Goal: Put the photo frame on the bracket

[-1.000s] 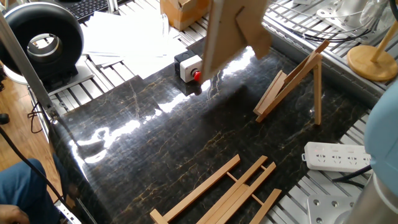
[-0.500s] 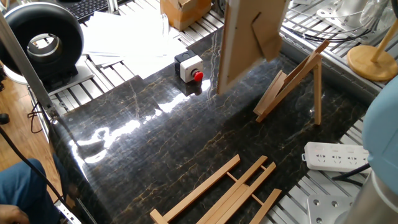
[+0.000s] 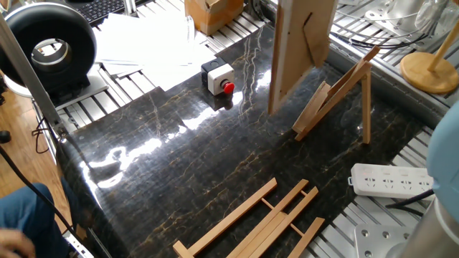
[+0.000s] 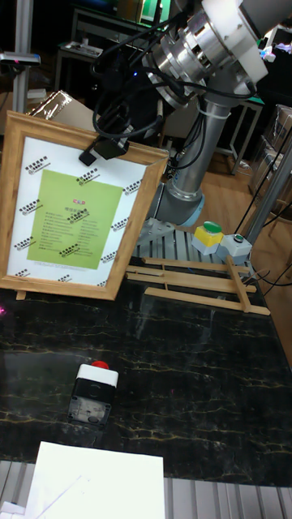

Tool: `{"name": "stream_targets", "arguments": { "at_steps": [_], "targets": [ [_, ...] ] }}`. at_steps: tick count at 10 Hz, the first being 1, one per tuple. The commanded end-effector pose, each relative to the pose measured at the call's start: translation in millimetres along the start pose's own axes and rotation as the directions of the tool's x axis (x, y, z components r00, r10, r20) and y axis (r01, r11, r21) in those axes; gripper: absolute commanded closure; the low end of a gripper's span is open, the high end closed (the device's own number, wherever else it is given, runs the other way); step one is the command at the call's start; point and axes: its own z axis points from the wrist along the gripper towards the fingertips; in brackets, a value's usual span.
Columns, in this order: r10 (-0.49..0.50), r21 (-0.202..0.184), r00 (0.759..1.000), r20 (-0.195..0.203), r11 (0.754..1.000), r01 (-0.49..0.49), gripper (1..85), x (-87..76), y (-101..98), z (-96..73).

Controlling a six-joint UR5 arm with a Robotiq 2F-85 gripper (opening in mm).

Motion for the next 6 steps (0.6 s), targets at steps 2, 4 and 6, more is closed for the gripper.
{"name": "stream_targets", "arguments": {
  "at_steps": [2,4,6],
  "targets": [
    [-0.042,0.023,0.999,0.005,0.999,0.042,84.7,-2.2,-6.8,-0.9],
    [-0.006,0.039,1.0,0.03,0.999,0.005,84.7,-8.6,-12.9,-1.1],
    [-0.005,0.104,0.999,0.037,0.995,0.001,84.7,-10.6,-29.8,-2.4]
  ]
}}
